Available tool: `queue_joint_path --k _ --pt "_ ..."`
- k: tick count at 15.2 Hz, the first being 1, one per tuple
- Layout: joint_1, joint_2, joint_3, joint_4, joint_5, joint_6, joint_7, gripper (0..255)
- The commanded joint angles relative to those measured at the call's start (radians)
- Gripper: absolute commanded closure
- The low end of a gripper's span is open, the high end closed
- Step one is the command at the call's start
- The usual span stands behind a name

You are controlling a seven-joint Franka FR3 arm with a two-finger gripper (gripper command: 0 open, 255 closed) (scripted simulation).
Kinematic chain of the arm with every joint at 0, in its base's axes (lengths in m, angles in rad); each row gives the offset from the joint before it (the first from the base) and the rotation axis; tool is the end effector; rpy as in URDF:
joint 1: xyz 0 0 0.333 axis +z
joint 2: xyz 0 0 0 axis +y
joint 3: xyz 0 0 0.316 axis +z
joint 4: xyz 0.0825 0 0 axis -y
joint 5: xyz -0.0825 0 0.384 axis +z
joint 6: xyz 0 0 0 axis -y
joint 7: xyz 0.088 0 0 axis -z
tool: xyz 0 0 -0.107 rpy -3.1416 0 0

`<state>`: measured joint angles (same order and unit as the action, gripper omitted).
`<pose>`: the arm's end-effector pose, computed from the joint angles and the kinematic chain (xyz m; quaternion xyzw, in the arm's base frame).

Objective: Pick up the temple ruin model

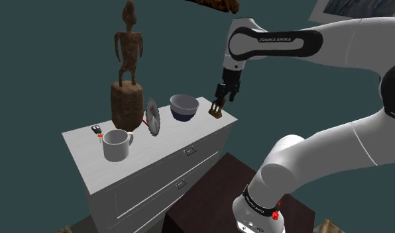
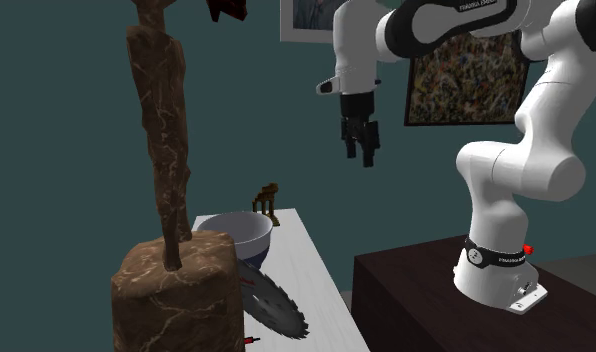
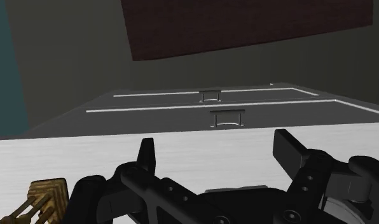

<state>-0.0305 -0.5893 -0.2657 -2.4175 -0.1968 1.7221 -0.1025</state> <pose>0.3425 -0.1327 0.4992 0.9967 -0.0499 -0.0624 0.0123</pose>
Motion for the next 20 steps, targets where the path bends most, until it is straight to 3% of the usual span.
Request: queue_joint_path --k 1,6,10,15,20 --pt "-0.006 0.057 -0.046 0.015 -0.017 0.054 -0.055 0" --pt "-0.011 0.208 -0.149 0.088 -0.023 0.158 -0.192 0" --pt "-0.009 0.348 -0.227 0.171 0.010 0.230 -0.313 0" --pt "-0.019 0.548 -0.303 0.303 0.109 0.298 -0.484 0" --pt "-0.071 0.767 -0.332 0.473 0.253 0.324 -0.662 0"
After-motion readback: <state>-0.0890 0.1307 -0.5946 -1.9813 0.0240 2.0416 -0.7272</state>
